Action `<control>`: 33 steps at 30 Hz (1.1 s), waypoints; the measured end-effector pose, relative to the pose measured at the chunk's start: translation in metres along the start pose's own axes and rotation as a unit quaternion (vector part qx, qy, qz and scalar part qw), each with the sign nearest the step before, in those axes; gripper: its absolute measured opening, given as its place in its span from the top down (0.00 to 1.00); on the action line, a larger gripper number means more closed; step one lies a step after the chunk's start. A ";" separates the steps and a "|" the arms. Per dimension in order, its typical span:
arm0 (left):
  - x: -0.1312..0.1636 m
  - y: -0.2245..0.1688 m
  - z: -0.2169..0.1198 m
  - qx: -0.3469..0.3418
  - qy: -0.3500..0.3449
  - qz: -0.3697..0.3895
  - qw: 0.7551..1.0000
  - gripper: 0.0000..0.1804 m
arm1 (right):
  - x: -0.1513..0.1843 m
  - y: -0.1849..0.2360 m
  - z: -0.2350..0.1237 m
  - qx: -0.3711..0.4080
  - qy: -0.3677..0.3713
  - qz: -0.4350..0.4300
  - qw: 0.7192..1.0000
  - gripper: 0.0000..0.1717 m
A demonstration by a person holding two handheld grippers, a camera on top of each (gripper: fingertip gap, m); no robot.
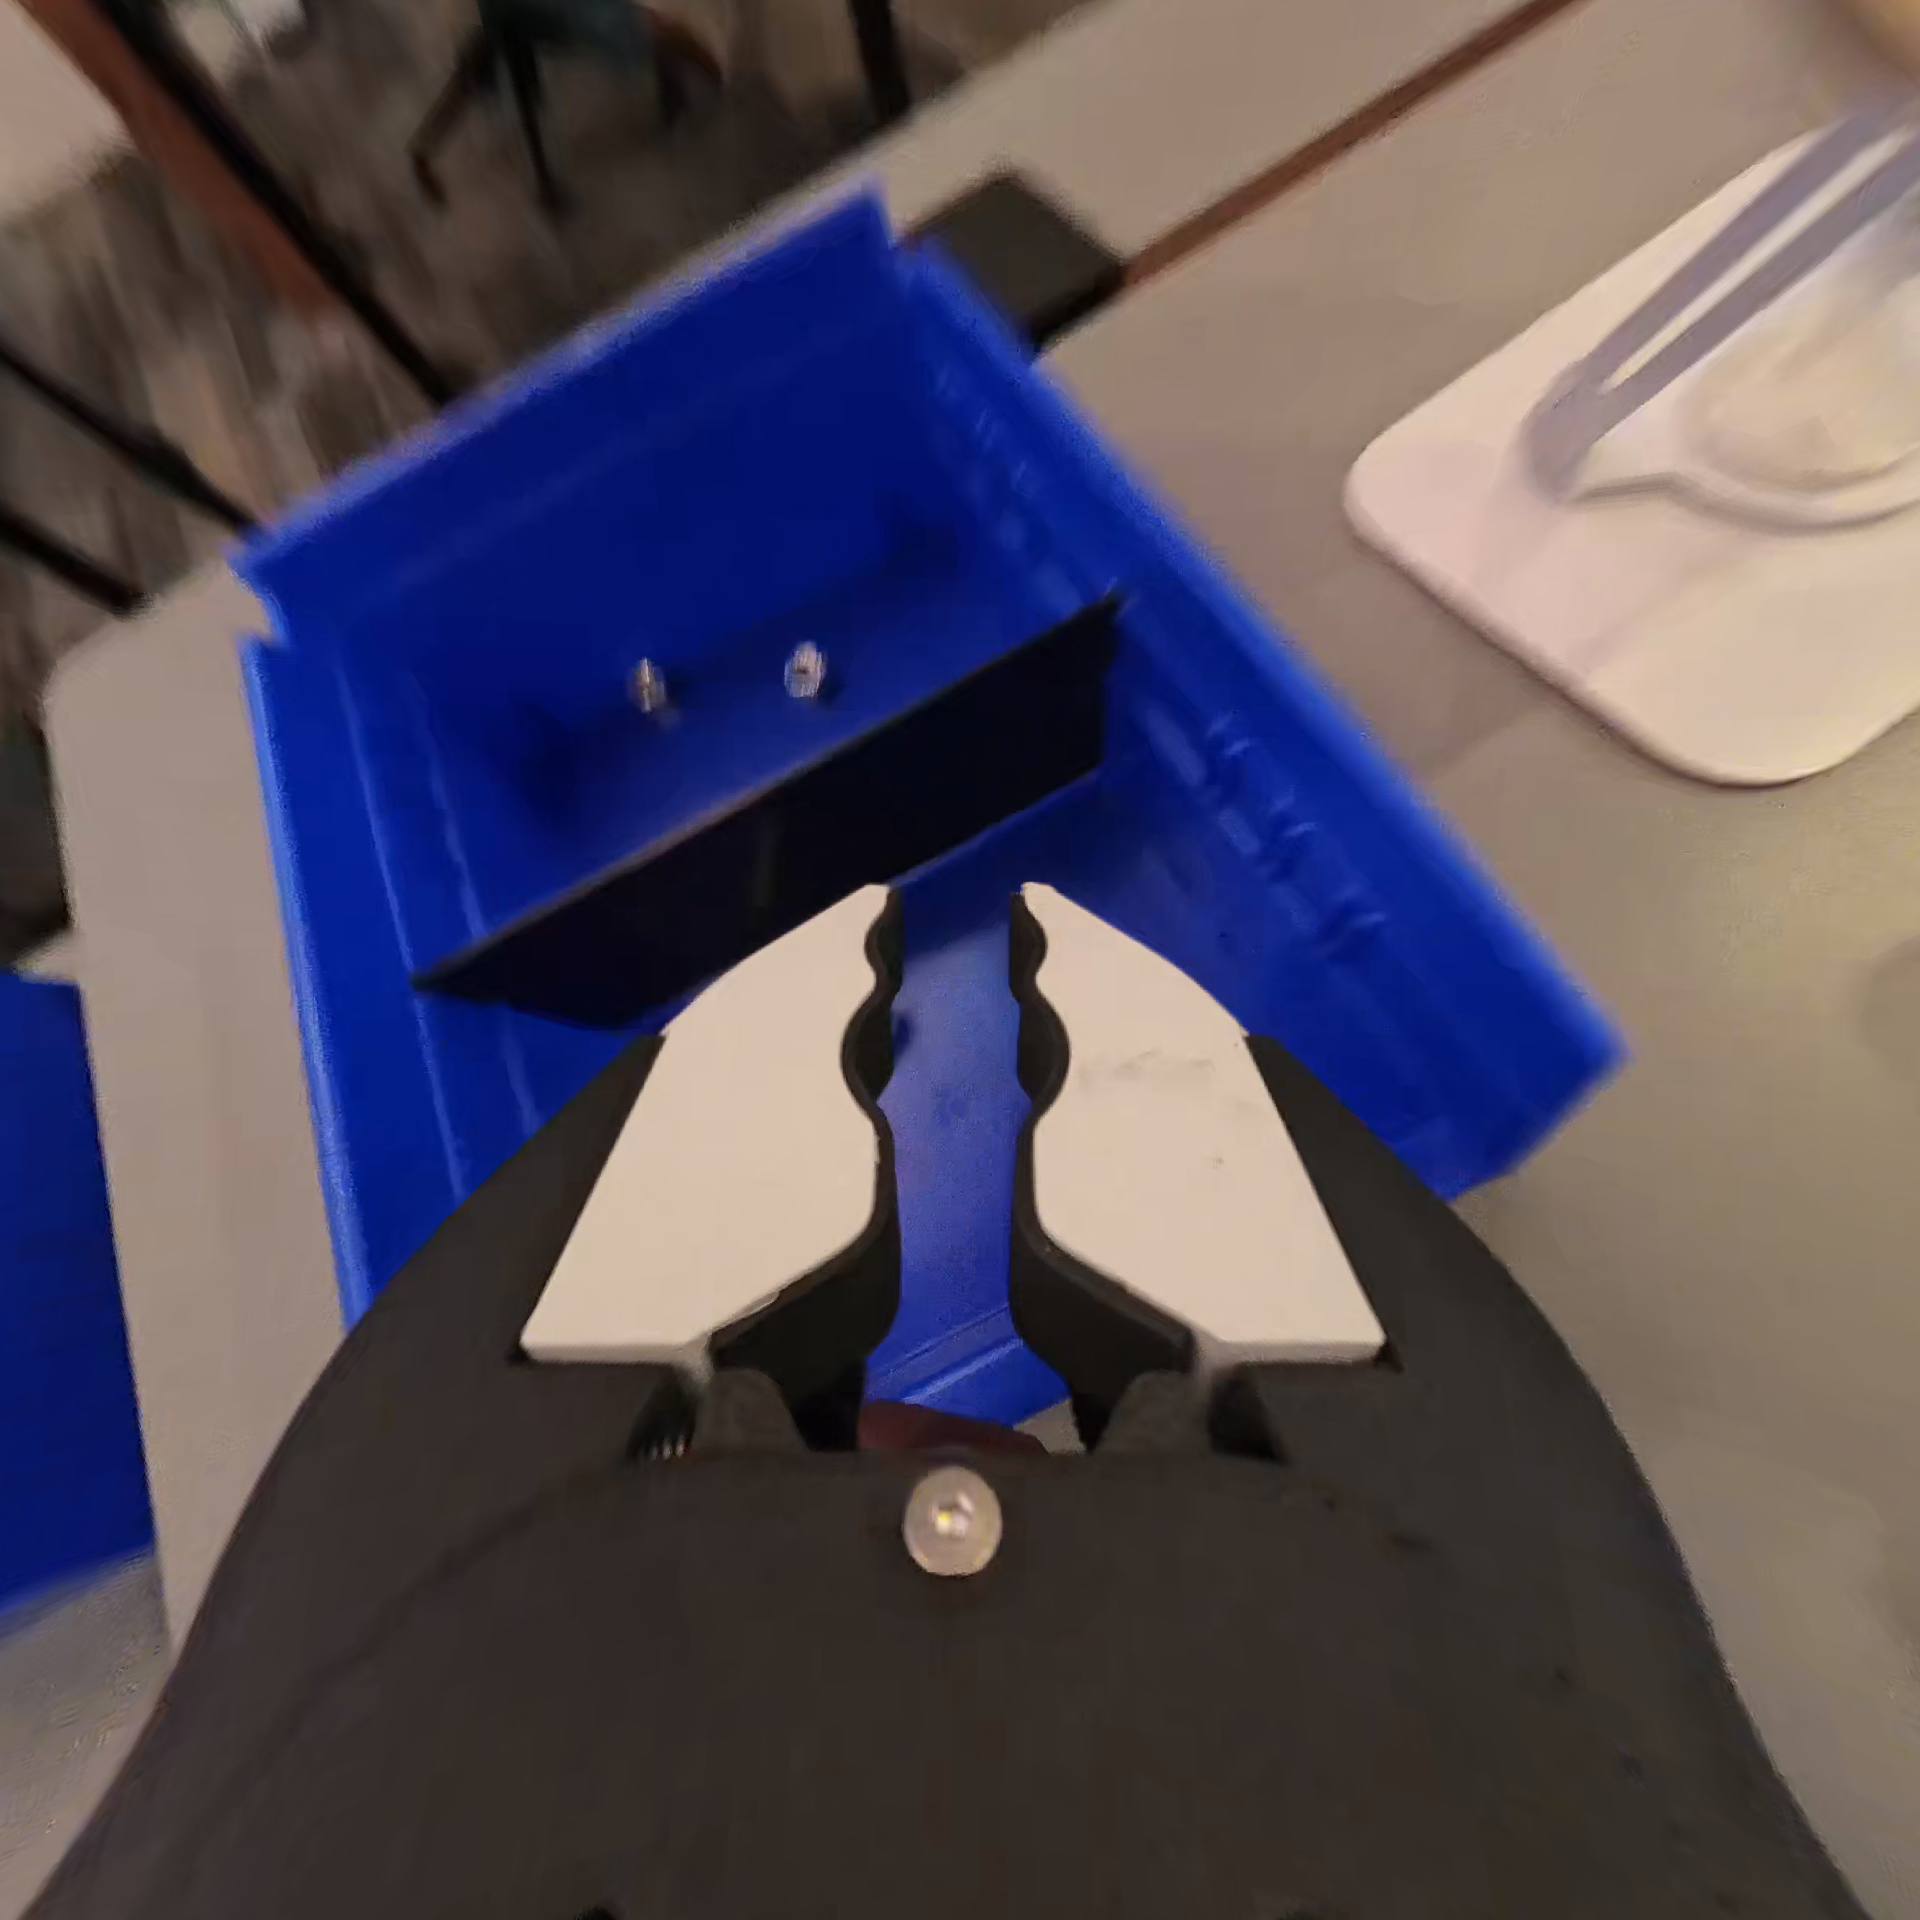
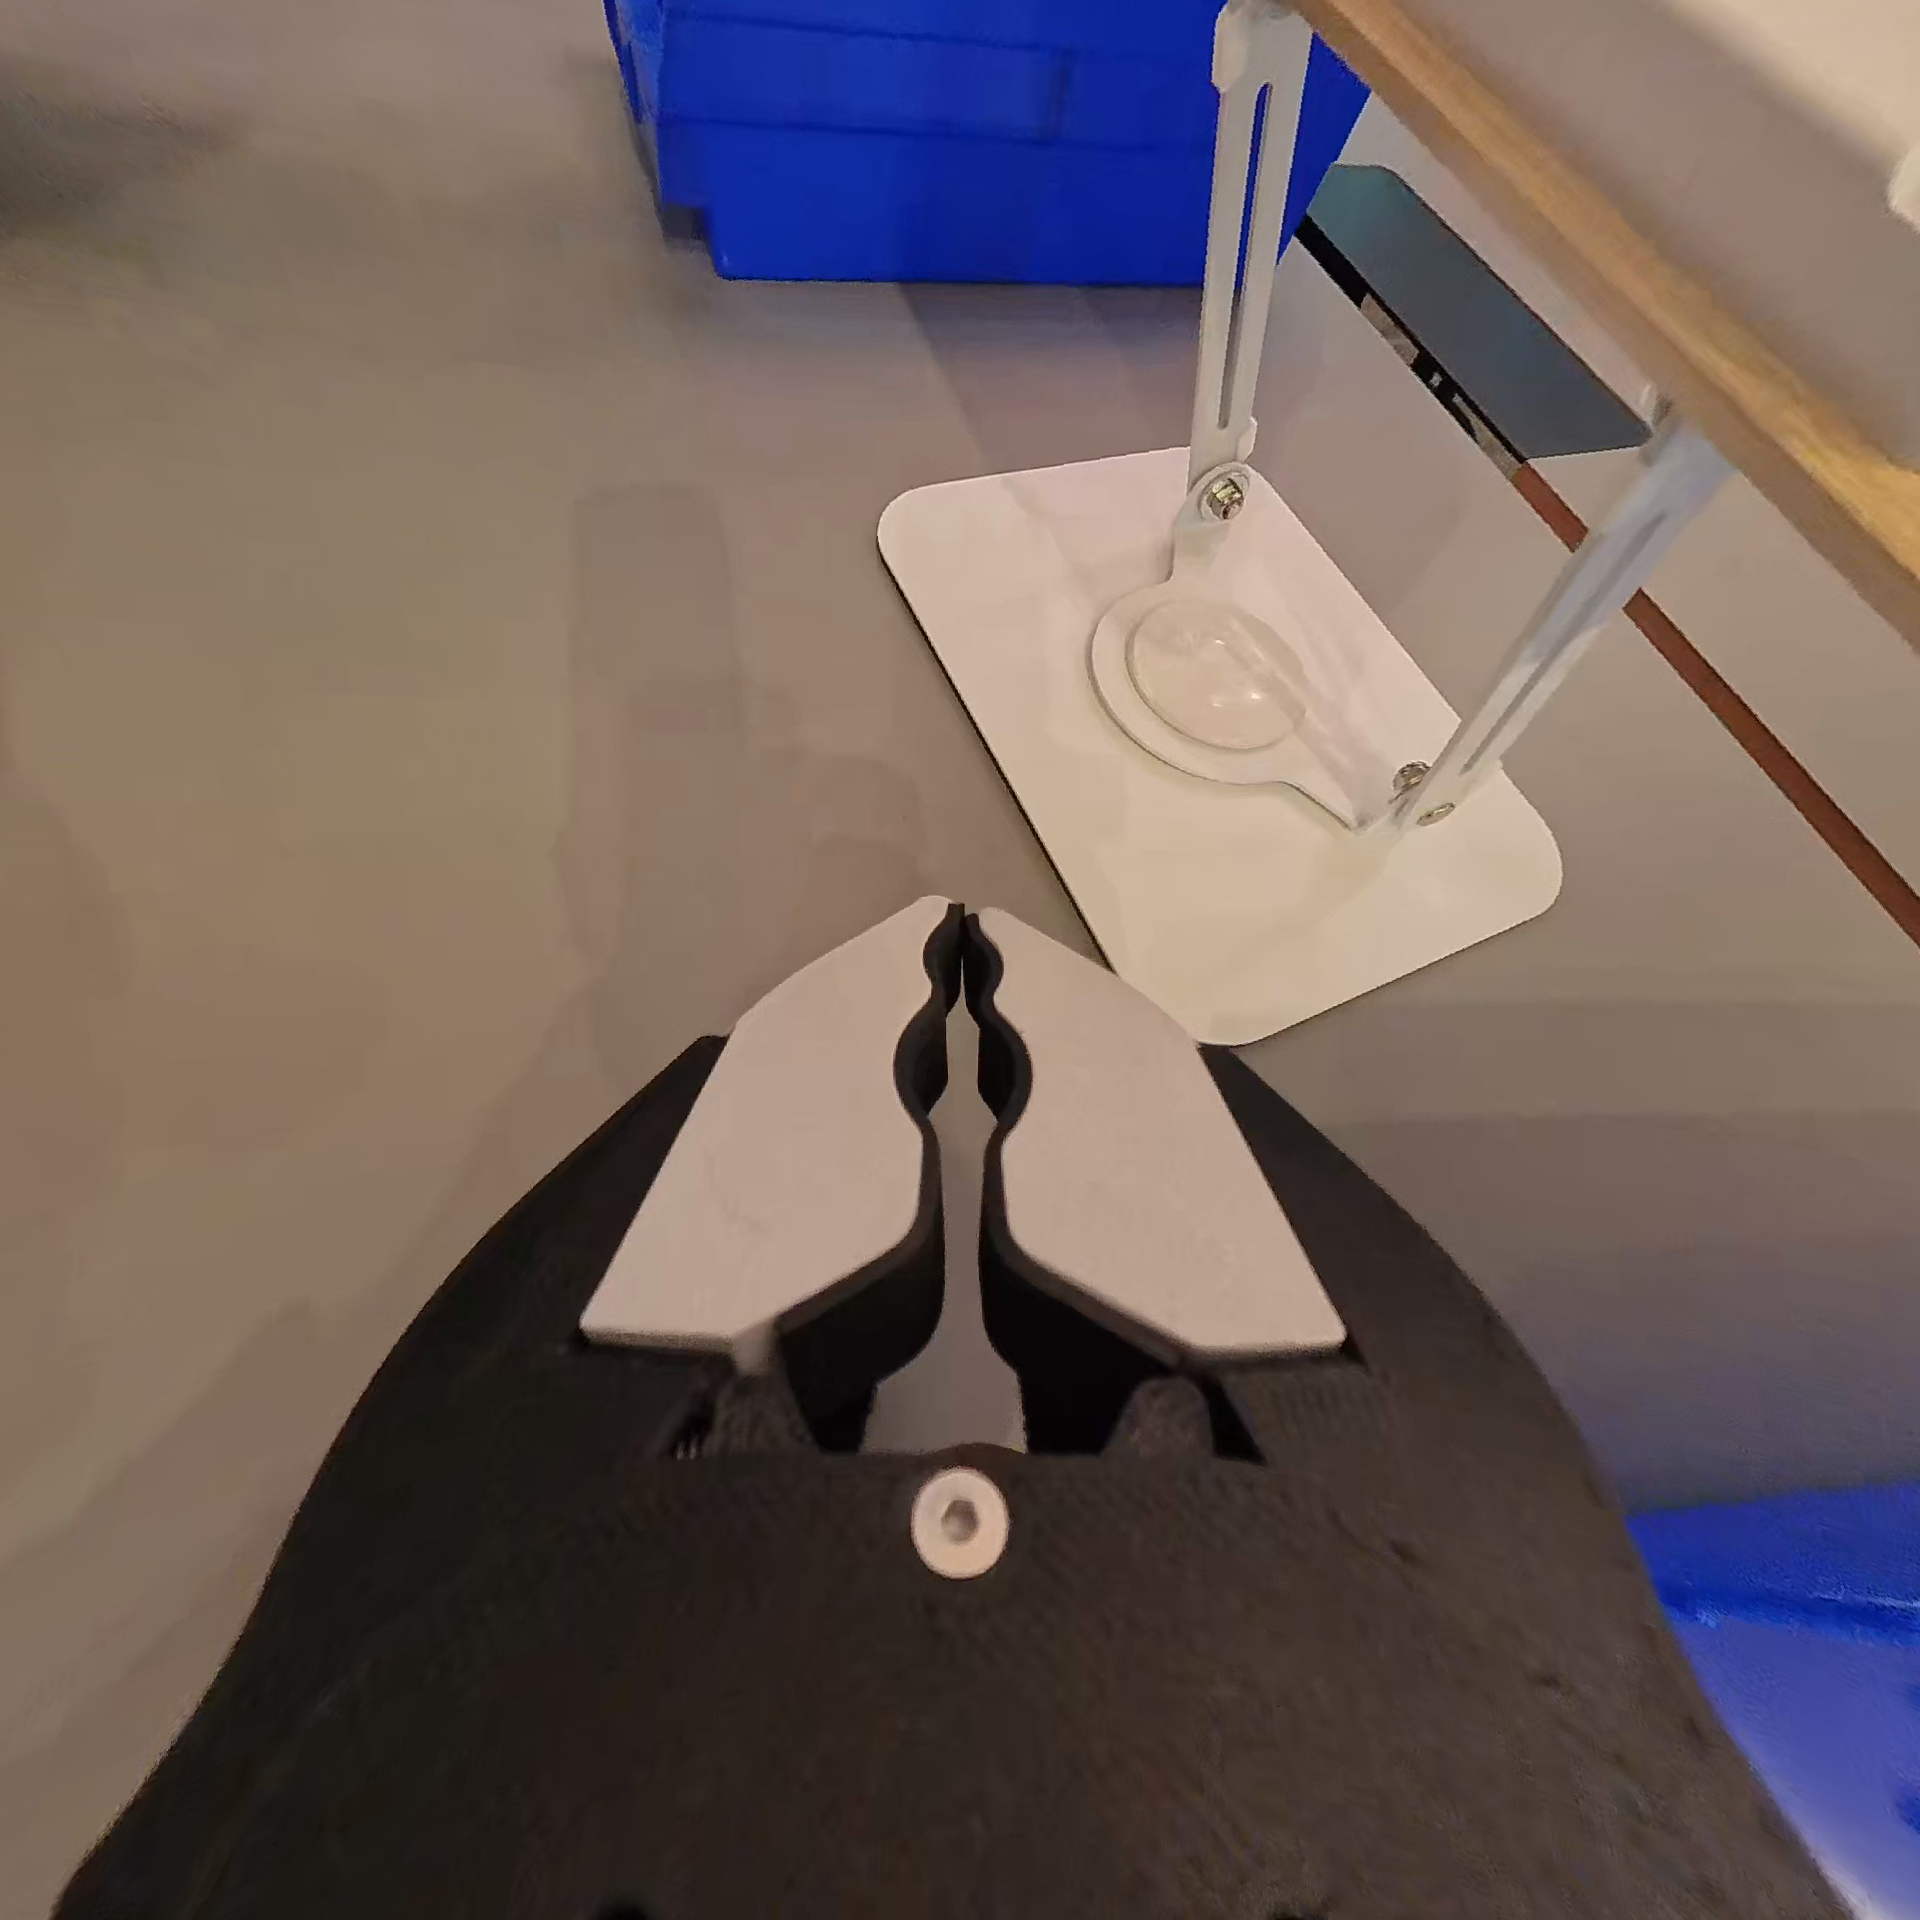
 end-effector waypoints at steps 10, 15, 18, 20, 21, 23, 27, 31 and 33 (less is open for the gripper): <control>0.072 0.039 0.061 -0.010 0.224 -0.086 0.971 0.81 | 0.015 0.002 0.007 -0.012 0.025 -0.001 1.000 1.00; 0.077 0.041 0.067 0.013 0.272 -0.095 0.957 0.85 | 0.015 0.002 0.006 -0.015 0.025 0.000 1.000 1.00; 0.076 0.042 0.069 0.012 0.282 -0.096 0.954 0.85 | 0.016 0.002 0.006 -0.014 0.025 0.000 1.000 1.00; 0.073 0.041 0.072 0.021 0.273 -0.097 0.957 0.86 | 0.015 0.002 0.005 -0.014 0.023 0.001 1.000 1.00; 0.072 0.041 0.074 0.027 0.265 -0.098 0.959 0.86 | 0.015 0.002 0.005 -0.015 0.023 0.002 1.000 1.00; 0.072 0.041 0.074 0.038 0.259 -0.110 0.959 0.86 | 0.016 0.002 0.006 -0.016 0.025 0.003 1.000 1.00; 0.071 0.039 0.075 0.046 0.248 -0.091 0.963 0.88 | 0.017 0.001 0.006 -0.013 0.025 0.003 1.000 1.00; 0.063 0.039 0.070 0.040 0.219 -0.072 0.972 0.90 | 0.018 -0.002 0.006 -0.011 0.023 0.011 1.000 1.00; 0.055 0.040 0.063 0.034 0.200 -0.064 0.977 0.90 | 0.019 -0.004 0.006 -0.009 0.024 0.010 1.000 1.00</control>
Point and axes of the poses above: each gripper's, where its closed fingertips meet, z out along the fingers, x out of its underside, y = z × x across the jaws, the point moved 1 cm from there along -z, back along the fingers, and after that the axes turned 10 degrees about x, right-handed, at the moved point
